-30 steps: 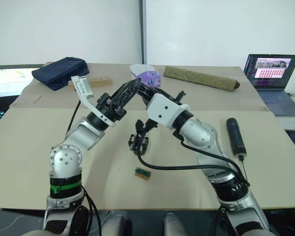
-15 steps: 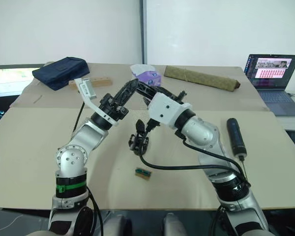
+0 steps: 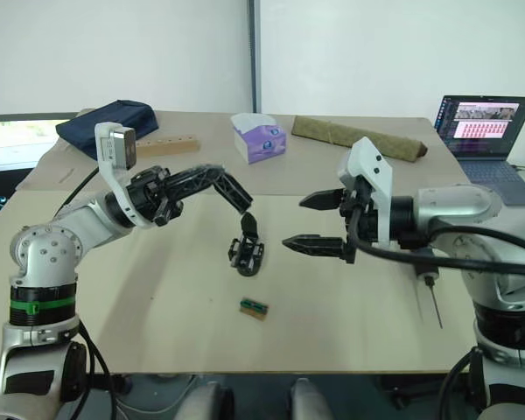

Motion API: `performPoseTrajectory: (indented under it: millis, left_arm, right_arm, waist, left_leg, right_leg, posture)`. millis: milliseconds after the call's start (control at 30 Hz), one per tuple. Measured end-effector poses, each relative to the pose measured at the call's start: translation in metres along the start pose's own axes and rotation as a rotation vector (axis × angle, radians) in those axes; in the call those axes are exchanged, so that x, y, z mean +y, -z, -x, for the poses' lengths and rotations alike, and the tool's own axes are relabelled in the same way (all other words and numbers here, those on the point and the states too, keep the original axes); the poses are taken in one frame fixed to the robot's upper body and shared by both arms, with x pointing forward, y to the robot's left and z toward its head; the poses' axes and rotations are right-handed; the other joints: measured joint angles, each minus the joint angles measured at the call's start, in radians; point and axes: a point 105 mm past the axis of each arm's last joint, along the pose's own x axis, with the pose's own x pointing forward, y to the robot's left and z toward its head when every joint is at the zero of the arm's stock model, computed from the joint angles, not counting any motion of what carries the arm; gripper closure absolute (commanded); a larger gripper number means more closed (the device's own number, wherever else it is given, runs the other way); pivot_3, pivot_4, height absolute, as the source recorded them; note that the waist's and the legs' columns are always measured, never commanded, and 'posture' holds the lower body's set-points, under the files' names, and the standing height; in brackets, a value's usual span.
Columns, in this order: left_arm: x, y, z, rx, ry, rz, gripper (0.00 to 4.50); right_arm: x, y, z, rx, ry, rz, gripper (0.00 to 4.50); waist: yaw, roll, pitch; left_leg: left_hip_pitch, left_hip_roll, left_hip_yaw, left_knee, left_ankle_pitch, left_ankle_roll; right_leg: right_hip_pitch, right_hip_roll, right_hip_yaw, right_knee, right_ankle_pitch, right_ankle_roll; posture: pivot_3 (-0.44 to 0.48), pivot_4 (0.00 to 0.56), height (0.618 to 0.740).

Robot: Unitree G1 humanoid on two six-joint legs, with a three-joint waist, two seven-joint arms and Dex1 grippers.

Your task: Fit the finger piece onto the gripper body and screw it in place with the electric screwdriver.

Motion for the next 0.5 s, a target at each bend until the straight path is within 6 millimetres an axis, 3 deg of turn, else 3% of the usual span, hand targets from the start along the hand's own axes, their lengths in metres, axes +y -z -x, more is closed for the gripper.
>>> performPoseTrajectory:
  millis: [233, 500]
  left_arm:
    - [-0.013, 0.028, -0.013, 0.160, 0.156, 0.041, 4.50]
    - [-0.015, 0.037, -0.021, 0.180, 0.175, 0.048, 4.50]
  right_arm:
    - [0.015, -0.001, -0.028, -0.010, -0.132, -0.153, 0.03]
    - [0.036, -0.002, -0.046, 0.005, -0.251, -0.249, 0.03]
  waist:
    - [0.002, 0.000, 0.000]
    - [0.005, 0.000, 0.000]
  left_leg:
    - [-0.003, 0.000, -0.001, 0.000, 0.000, 0.000]
    - [-0.003, 0.000, -0.001, 0.000, 0.000, 0.000]
  right_leg:
    - [-0.002, 0.000, 0.000, 0.000, 0.000, 0.000]
    - [-0.002, 0.000, 0.000, 0.000, 0.000, 0.000]
  posture:
    - [0.000, 0.150, 0.740]
    - [0.000, 0.150, 0.740]
